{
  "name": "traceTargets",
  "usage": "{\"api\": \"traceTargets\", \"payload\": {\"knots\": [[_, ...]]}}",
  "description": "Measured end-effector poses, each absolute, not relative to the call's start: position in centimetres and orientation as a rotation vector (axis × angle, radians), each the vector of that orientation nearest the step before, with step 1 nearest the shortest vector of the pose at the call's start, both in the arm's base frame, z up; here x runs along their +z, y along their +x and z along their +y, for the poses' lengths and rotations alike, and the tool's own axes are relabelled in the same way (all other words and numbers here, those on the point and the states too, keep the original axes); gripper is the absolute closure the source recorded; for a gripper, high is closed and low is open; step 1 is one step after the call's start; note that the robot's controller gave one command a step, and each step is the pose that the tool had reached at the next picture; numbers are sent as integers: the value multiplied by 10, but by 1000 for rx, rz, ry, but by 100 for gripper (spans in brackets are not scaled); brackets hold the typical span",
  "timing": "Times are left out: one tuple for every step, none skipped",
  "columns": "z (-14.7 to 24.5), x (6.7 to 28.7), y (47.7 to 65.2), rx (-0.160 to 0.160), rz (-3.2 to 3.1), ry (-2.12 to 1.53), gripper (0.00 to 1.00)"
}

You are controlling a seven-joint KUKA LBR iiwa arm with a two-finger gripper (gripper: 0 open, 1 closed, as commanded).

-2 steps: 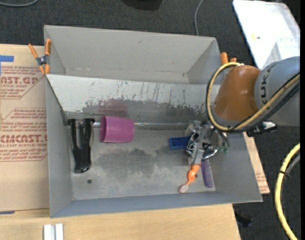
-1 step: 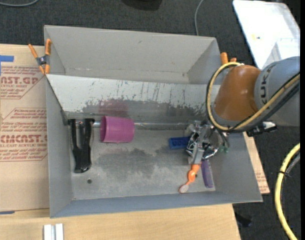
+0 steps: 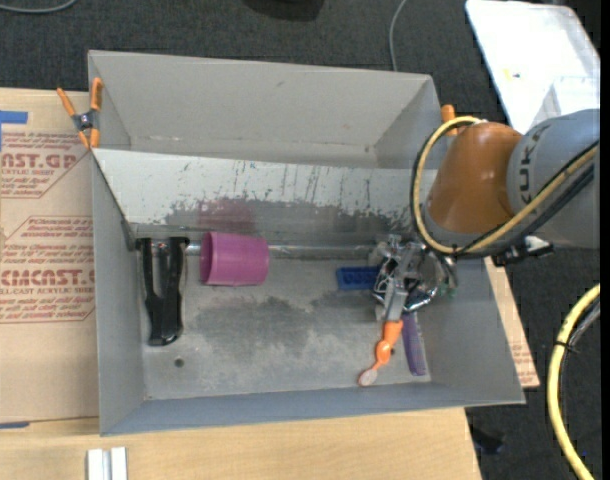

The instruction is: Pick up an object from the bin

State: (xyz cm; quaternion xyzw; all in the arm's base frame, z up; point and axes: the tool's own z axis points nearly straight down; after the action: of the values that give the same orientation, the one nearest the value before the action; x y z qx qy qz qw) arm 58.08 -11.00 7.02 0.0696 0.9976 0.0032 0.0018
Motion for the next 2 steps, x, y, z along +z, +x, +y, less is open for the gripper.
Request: {"api": "traceTargets", "payload": {"knots": [[-109, 71, 569, 10, 3120, 299, 100], [-111, 70, 583, 11, 3123, 261, 100]]}}
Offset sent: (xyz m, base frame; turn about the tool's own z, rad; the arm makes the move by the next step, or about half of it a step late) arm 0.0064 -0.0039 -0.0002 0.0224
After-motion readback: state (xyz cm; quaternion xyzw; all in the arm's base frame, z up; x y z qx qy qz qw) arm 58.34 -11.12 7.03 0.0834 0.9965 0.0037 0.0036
